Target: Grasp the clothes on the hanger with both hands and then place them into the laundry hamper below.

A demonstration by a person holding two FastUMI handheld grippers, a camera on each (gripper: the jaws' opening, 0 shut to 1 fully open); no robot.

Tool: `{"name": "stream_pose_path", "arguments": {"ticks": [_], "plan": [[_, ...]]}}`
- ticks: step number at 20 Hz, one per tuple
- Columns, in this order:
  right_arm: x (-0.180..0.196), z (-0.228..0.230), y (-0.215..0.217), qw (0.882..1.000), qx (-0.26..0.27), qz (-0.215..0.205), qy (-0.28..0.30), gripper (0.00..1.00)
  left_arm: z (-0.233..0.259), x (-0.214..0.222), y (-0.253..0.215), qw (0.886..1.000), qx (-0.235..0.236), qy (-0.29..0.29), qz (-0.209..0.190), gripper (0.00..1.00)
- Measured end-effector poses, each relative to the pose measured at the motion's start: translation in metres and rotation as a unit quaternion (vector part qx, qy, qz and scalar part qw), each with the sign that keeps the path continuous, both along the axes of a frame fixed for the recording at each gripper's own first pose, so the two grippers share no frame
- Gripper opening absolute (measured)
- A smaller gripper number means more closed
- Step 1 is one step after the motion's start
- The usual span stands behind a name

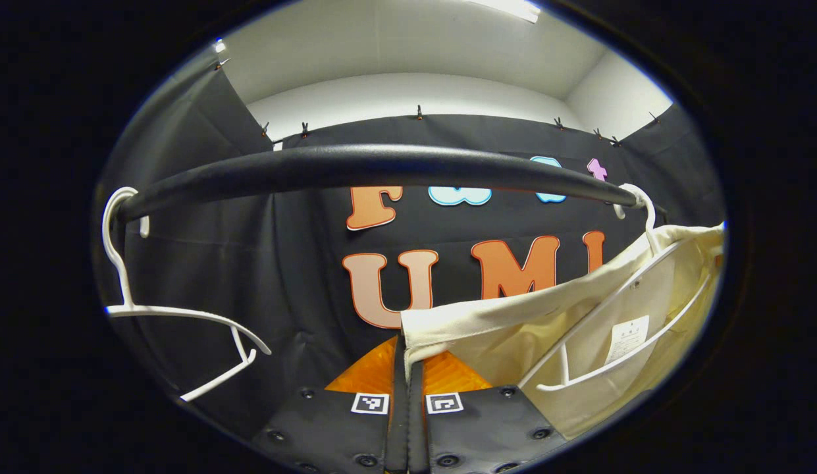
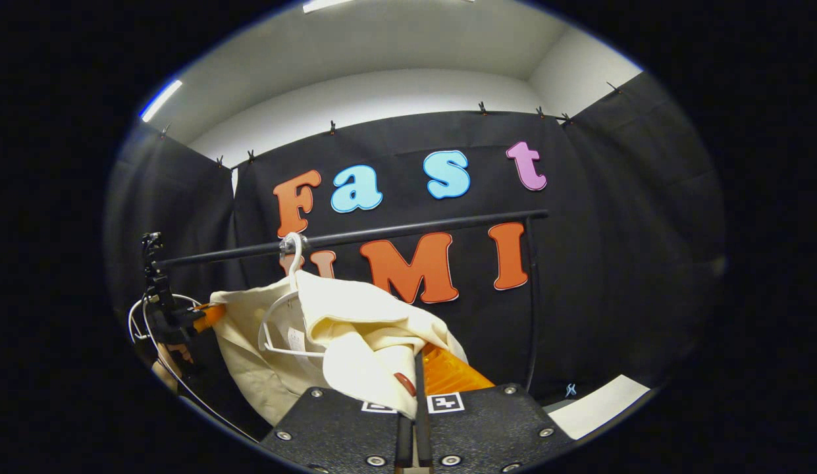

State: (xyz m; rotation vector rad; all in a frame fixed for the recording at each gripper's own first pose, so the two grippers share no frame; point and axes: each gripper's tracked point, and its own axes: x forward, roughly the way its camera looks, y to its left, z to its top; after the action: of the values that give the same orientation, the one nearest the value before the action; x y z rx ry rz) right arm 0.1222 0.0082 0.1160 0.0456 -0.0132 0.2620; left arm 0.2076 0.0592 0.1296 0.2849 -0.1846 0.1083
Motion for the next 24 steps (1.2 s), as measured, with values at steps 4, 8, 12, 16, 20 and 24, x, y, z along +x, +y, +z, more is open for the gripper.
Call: {"name": "stream_pose_path", "arguments": {"ticks": [4, 8, 12, 16, 20, 24], "plan": [[0.001, -0.022, 0.003, 1.000, -0.016, -0.024, 0.009, 0.08, 0.002, -0.010, -0.002, 1.000, -0.013, 0.001, -0.016, 0.07], [-0.004, -0.031, 0.013, 0.999, 0.000, -0.029, 0.016, 0.08, -0.002, -0.011, 0.000, 1.000, -0.013, 0.006, -0.022, 0.07], [-0.007, -0.059, 0.013, 0.998, -0.032, -0.042, 0.044, 0.07, -0.004, -0.012, -0.002, 0.999, -0.019, 0.007, -0.032, 0.07], [-0.017, -0.072, 0.020, 0.997, -0.048, -0.052, 0.045, 0.12, -0.003, -0.016, 0.001, 0.998, -0.037, 0.011, -0.044, 0.07], [-0.031, -0.066, 0.024, 0.998, -0.012, -0.038, 0.040, 0.13, 0.001, -0.018, 0.006, 0.999, -0.026, 0.012, -0.045, 0.07], [-0.032, -0.029, 0.000, 0.997, -0.015, -0.072, -0.007, 0.00, 0.005, -0.008, 0.003, 0.999, -0.026, 0.008, -0.042, 0.07]]}}
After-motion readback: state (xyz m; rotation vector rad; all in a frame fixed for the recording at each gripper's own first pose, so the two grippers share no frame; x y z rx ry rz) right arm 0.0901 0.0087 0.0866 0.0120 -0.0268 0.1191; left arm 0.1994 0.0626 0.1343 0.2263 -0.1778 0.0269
